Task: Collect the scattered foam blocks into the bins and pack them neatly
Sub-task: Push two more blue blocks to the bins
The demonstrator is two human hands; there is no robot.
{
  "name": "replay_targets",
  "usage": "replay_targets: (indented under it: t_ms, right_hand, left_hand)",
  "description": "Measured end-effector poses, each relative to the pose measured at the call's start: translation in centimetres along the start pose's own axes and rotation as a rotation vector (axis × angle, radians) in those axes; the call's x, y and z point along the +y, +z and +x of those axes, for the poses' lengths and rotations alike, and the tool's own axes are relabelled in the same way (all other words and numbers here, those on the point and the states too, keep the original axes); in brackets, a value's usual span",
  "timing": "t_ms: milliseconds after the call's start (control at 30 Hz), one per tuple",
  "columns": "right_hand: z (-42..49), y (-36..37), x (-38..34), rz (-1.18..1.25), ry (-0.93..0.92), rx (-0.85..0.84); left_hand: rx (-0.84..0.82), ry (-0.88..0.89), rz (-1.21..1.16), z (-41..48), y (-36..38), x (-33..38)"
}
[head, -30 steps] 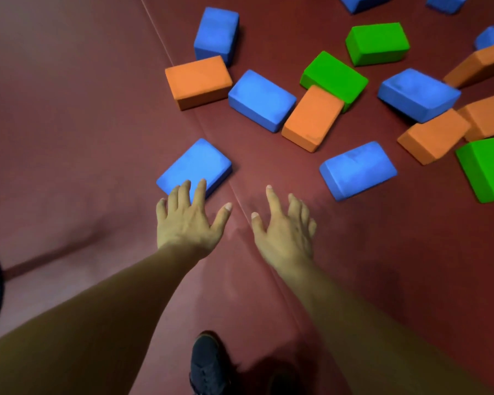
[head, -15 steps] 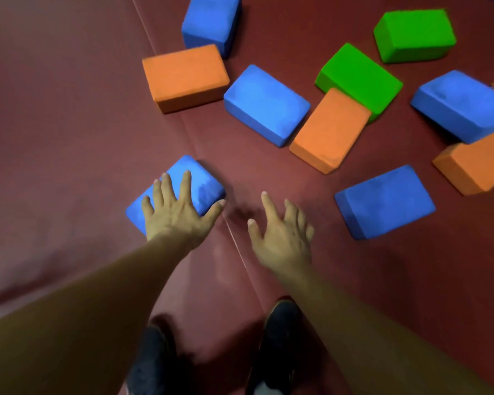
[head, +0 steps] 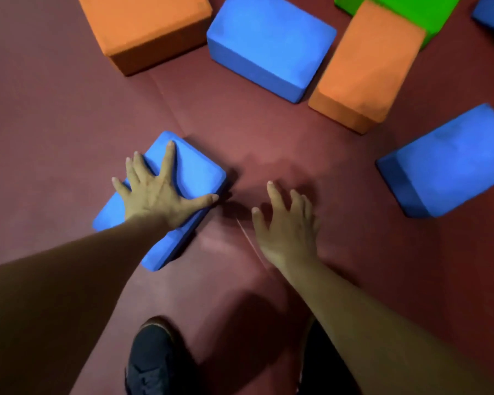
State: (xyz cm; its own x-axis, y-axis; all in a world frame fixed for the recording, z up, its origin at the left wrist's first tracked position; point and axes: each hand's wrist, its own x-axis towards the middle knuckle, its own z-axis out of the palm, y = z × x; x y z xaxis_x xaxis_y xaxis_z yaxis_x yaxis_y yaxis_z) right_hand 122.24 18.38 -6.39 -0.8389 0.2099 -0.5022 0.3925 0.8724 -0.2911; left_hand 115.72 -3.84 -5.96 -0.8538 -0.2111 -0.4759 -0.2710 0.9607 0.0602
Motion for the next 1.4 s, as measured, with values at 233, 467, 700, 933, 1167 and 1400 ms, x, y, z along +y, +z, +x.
replay_targets:
  t_ms: [233,467,700,933,1167,1400]
  right_hand:
    - [0.7,-3.3,2.4,0.034,0.058,0.101]
    - [4.2,-10.1,9.5,0.002,0.247,0.171]
    - [9.8,-14.5,17.6,0.209,0.626,0.320]
    - [13.7,-14.1,18.7,0.339,0.741,0.290]
    - [10.4,-12.4,17.9,0.262,0.565,0.264]
    - [5.0,-8.8,17.8,0.178,0.402,0.221]
  left_hand:
    - [0.080,0.128,-0.054,0.9,-1.3,6.7]
    - [0.108,0.193,-0.097,1.3,-1.1,21.3]
    - [0.152,0.155,-0.030,-0.4,4.6,30.1]
    - [0.228,0.163,-0.001,0.1,6.1,30.4]
    - [0.143,0.196,-0.001,-0.1,5.6,29.9]
    - [0.073,0.328,0.107,-2.1,5.3,27.6]
